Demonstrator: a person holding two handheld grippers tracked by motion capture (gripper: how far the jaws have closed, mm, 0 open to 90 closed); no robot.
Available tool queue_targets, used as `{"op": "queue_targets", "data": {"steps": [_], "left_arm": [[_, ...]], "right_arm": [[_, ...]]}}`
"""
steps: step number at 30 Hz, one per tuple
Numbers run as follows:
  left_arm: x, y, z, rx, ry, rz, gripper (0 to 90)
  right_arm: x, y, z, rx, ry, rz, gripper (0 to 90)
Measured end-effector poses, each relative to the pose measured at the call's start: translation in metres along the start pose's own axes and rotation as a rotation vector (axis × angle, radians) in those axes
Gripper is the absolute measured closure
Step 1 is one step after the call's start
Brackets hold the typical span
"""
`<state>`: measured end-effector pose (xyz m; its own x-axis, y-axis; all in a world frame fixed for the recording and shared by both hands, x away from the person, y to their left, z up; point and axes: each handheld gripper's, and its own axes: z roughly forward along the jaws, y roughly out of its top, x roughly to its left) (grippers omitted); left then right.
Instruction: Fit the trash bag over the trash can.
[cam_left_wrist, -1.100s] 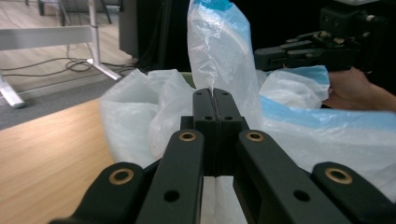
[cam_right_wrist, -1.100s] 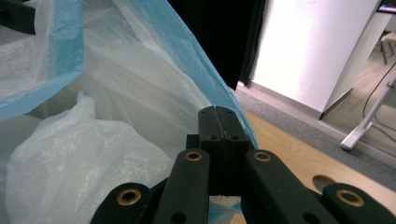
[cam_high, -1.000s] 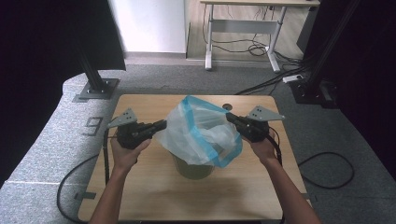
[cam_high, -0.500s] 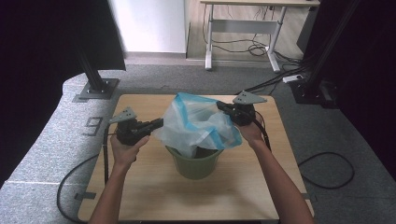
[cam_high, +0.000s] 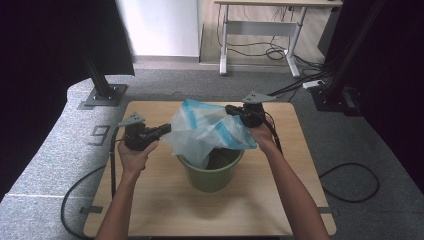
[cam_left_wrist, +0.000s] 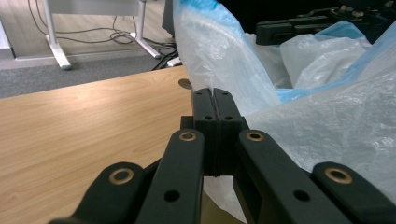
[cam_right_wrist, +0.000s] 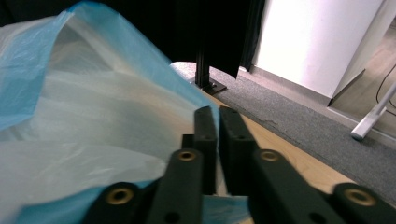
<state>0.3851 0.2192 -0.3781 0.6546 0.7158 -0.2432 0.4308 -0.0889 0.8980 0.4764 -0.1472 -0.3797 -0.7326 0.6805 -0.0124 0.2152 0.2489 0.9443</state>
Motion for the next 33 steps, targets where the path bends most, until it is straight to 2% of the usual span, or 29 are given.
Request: {"op": "queue_targets", "data": {"steps": [2,5,6,7,8,10,11,12,14,17,21,25,30,33], "left_arm": [[0.0,-0.001,0.001,0.002,-0.002,0.003,90.0],[-0.001,-0.003,0.003,0.006,-0.004,0.007,90.0],[-0.001,-0.004,0.003,0.004,-0.005,0.006,90.0],[-0.001,-0.004,0.003,0.004,-0.005,0.006,90.0],[-0.002,-0.005,0.003,-0.002,-0.007,0.002,90.0],[-0.002,-0.005,0.003,-0.004,-0.006,0.003,90.0],[-0.003,-0.006,0.002,-0.004,-0.003,0.006,90.0],[-0.003,-0.006,0.001,-0.003,-0.001,0.006,90.0],[-0.003,-0.007,0.001,-0.003,0.002,0.006,90.0],[-0.003,-0.008,-0.002,-0.003,0.013,0.008,90.0],[-0.004,-0.009,-0.006,-0.013,0.021,0.004,90.0],[-0.004,-0.011,-0.008,-0.014,0.033,0.006,90.0],[-0.005,-0.012,-0.006,-0.01,0.049,0.007,90.0],[-0.006,-0.013,-0.005,-0.014,0.059,0.005,90.0]], "right_arm": [[-0.002,0.0,-0.004,-0.012,-0.034,0.016,71.3],[-0.009,0.006,-0.021,-0.075,-0.071,0.058,61.3],[-0.011,0.008,-0.028,-0.102,-0.078,0.07,60.4],[-0.011,0.008,-0.028,-0.102,-0.078,0.07,60.4],[-0.016,0.013,-0.044,-0.144,-0.08,0.094,59.1],[-0.016,0.014,-0.048,-0.145,-0.081,0.095,58.8],[-0.013,0.015,-0.061,-0.138,-0.081,0.072,57.6],[-0.011,0.015,-0.067,-0.131,-0.068,0.071,57.1],[-0.009,0.015,-0.071,-0.126,-0.057,0.068,56.6],[0.004,0.011,-0.088,-0.087,-0.051,0.021,55.6],[0.018,0.002,-0.104,-0.053,-0.021,0.003,52.9],[0.032,-0.009,-0.119,-0.043,-0.008,0.009,45.9],[0.042,-0.016,-0.136,-0.062,0.016,0.03,43.0],[0.048,-0.022,-0.136,-0.027,0.026,0.037,40.6]]}}
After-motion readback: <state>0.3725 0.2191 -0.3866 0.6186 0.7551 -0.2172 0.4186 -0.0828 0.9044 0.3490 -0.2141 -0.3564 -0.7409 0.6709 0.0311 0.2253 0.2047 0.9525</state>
